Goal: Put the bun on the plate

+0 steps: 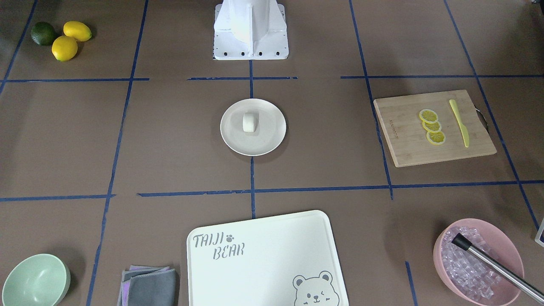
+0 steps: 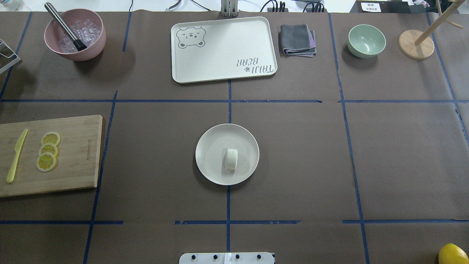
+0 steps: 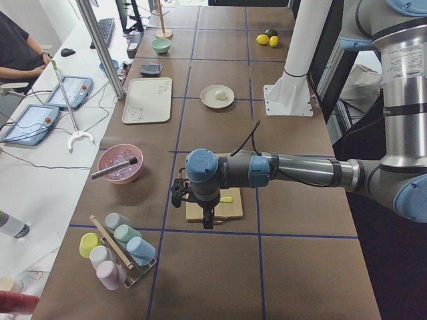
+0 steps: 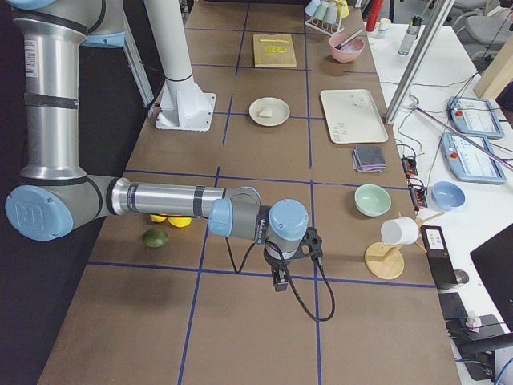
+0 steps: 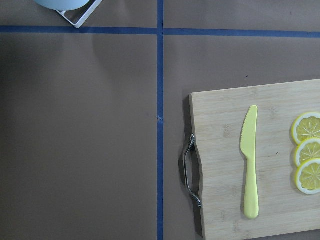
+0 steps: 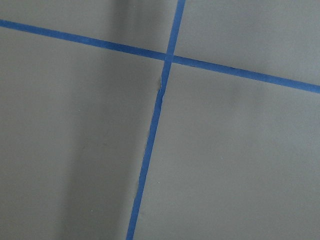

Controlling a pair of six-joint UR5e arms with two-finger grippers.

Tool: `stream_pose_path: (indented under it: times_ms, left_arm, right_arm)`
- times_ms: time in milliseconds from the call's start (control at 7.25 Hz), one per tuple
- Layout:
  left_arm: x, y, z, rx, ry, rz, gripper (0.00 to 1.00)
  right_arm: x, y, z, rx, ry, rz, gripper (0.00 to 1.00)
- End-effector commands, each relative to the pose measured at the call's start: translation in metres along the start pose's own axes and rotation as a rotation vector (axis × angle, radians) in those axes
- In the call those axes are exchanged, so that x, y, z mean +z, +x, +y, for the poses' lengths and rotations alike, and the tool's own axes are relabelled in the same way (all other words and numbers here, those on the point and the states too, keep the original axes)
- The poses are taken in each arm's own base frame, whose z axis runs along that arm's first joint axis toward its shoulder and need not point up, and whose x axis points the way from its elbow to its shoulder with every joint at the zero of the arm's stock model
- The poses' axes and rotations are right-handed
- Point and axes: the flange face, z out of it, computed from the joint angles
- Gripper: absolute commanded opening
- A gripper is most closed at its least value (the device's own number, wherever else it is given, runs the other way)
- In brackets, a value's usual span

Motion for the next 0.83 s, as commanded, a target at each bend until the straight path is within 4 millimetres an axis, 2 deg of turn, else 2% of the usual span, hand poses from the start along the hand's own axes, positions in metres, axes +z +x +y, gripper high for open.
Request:
stream_pose_path:
  times_ms: [0,138,690]
  left_arm:
    - [-0.001,0.001,0.003,0.001,0.001,-0.002,1.00]
    - [0.002,-0.004,0.002,-0.005,-0.005,-0.021,1.00]
    - [0.003,0.009,-0.003,0.033,-0.010,-0.049,1.00]
  right_arm:
    - [0.000,-0.001,0.000,-0.002,0.003,-0.002,1.00]
    - [0.000,-0.001,0.000,-0.002,0.003,-0.002,1.00]
    - [-0.001,-0.002,0.001,-0.005,0.005,-0.003,1.00]
